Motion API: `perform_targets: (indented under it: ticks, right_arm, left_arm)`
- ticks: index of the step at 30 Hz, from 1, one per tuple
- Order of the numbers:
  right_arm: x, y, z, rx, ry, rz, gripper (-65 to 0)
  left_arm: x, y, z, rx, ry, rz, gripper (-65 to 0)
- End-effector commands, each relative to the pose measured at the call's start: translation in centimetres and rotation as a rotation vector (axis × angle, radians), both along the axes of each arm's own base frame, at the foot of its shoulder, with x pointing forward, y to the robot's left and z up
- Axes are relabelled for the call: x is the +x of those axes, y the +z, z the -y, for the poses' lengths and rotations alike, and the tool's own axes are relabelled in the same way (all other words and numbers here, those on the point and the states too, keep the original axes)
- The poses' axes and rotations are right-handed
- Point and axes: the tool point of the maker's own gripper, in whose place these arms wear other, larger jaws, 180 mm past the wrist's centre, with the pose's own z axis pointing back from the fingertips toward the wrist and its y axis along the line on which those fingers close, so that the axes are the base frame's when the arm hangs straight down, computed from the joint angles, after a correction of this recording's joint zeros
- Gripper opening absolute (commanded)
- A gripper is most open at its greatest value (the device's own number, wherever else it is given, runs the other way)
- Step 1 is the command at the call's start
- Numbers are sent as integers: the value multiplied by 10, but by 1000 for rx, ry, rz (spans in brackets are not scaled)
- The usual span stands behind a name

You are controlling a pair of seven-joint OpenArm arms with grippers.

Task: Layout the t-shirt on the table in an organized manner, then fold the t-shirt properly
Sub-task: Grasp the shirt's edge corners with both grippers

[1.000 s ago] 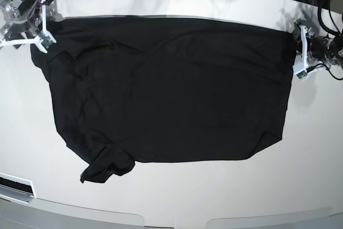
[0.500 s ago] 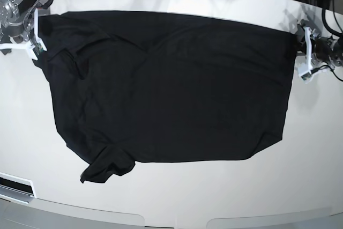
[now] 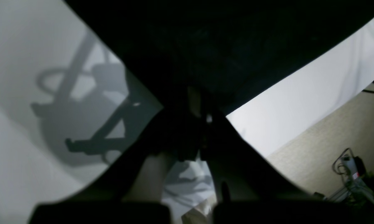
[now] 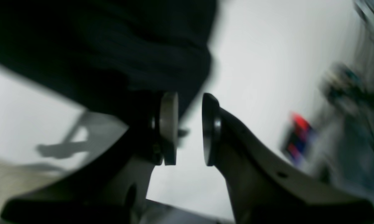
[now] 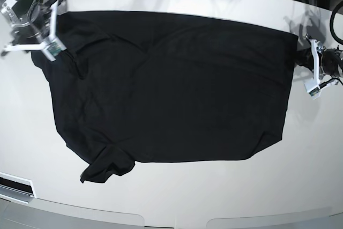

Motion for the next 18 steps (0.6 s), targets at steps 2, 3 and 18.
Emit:
perform_targets:
  ticks: [2, 3, 18]
  right_arm:
    - [-6, 3, -24, 88, 102, -52, -501]
    - [-12, 0, -36, 139, 151, -92, -501]
    - [24, 18, -36, 182, 48, 136, -650]
  left_arm:
    - [11, 15, -2, 4, -15, 43, -650]
    - [11, 15, -2, 5, -18, 41, -650]
    - [14, 6, 56, -205, 39, 29, -650]
